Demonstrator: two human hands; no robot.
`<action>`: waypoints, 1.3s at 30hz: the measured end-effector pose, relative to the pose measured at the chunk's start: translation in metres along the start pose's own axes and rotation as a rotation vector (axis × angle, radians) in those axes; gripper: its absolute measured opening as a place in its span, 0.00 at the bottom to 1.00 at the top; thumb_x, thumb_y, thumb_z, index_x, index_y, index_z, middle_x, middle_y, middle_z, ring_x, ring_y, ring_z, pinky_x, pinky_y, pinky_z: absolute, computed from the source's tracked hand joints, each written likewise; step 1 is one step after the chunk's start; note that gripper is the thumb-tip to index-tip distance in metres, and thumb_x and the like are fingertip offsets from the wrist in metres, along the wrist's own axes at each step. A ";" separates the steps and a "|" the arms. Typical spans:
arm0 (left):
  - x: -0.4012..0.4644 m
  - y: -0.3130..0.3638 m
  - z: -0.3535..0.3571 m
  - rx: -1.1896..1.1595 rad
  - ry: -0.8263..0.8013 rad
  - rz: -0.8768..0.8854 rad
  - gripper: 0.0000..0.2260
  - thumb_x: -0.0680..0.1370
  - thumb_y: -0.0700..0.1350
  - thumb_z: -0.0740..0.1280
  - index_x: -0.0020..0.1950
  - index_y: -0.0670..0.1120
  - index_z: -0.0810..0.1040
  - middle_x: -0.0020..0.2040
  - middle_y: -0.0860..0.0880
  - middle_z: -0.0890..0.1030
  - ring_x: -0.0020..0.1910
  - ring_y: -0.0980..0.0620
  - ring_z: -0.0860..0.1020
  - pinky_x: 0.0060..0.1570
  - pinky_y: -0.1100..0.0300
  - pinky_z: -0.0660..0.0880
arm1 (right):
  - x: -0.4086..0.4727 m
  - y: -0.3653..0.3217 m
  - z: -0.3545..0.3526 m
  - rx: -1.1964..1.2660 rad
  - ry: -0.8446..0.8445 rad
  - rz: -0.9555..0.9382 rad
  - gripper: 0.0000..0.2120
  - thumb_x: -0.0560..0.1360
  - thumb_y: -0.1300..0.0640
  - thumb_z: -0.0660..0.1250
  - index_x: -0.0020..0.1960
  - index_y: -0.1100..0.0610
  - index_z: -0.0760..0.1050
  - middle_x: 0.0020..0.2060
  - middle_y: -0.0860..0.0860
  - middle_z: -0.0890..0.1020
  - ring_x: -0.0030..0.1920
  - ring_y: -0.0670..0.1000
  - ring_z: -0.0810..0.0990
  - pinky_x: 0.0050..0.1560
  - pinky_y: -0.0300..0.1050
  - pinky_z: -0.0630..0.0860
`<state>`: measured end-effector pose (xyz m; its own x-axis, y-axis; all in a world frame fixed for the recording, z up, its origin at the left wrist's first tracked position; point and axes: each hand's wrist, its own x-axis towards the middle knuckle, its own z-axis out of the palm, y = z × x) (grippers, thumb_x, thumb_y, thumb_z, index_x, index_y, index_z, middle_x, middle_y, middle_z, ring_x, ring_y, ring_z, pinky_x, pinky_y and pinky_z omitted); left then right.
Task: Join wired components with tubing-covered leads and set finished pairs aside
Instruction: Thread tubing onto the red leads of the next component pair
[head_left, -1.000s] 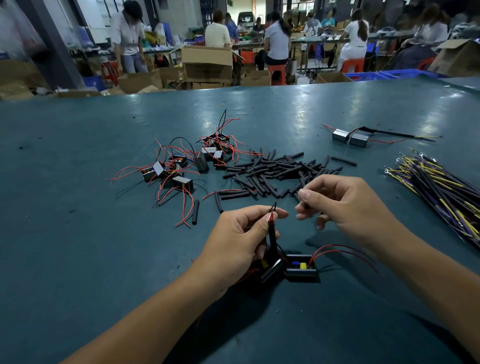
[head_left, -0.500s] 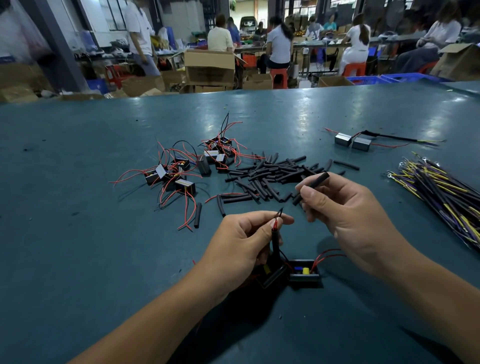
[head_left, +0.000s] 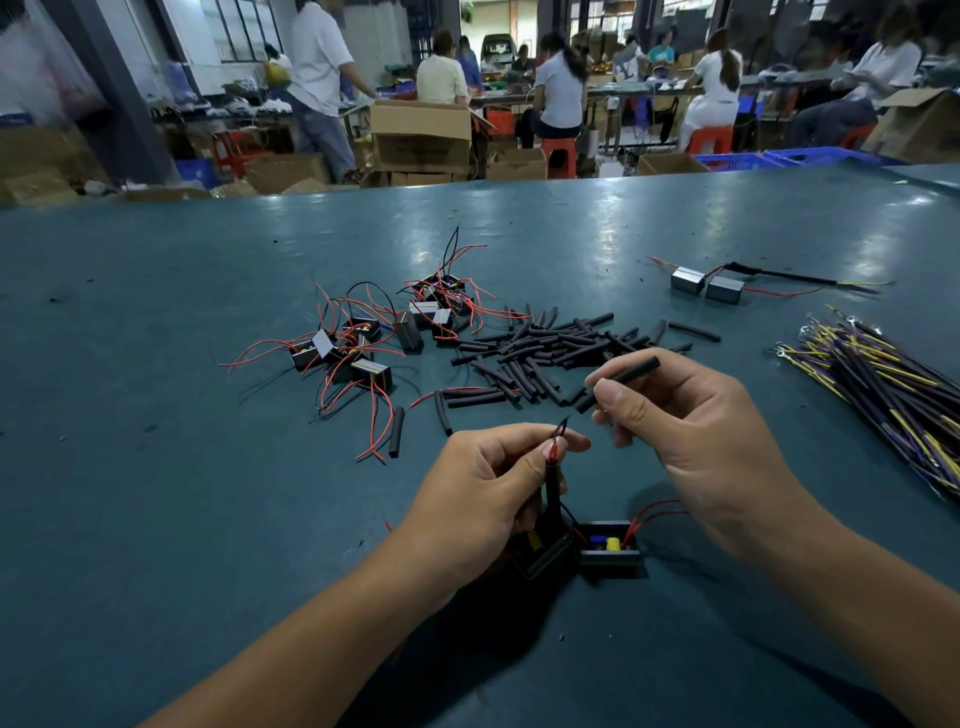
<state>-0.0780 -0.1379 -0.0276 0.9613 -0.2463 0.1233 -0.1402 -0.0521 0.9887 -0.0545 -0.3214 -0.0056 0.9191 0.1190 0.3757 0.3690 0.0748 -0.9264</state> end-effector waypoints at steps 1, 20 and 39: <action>0.000 0.000 0.000 0.001 -0.001 -0.002 0.10 0.81 0.45 0.64 0.54 0.48 0.85 0.35 0.51 0.78 0.31 0.49 0.68 0.31 0.61 0.65 | 0.000 0.000 0.000 -0.002 0.002 -0.001 0.06 0.71 0.53 0.72 0.45 0.55 0.83 0.34 0.53 0.82 0.35 0.48 0.78 0.37 0.38 0.76; -0.003 0.006 -0.002 0.046 -0.045 0.041 0.09 0.81 0.43 0.65 0.56 0.45 0.84 0.34 0.49 0.74 0.31 0.53 0.69 0.34 0.61 0.67 | -0.006 -0.006 0.009 -0.055 -0.090 -0.010 0.08 0.71 0.55 0.72 0.46 0.60 0.82 0.34 0.50 0.84 0.36 0.44 0.82 0.38 0.33 0.76; -0.004 0.007 -0.001 0.105 0.100 0.140 0.05 0.75 0.46 0.68 0.49 0.49 0.82 0.42 0.48 0.82 0.35 0.53 0.75 0.37 0.60 0.73 | -0.007 0.007 -0.002 -0.501 -0.332 -0.044 0.05 0.75 0.50 0.74 0.41 0.43 0.81 0.30 0.43 0.80 0.30 0.49 0.73 0.33 0.50 0.72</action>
<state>-0.0825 -0.1365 -0.0209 0.9489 -0.1607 0.2717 -0.2928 -0.1262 0.9478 -0.0582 -0.3239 -0.0146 0.8387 0.4354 0.3271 0.5004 -0.3792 -0.7783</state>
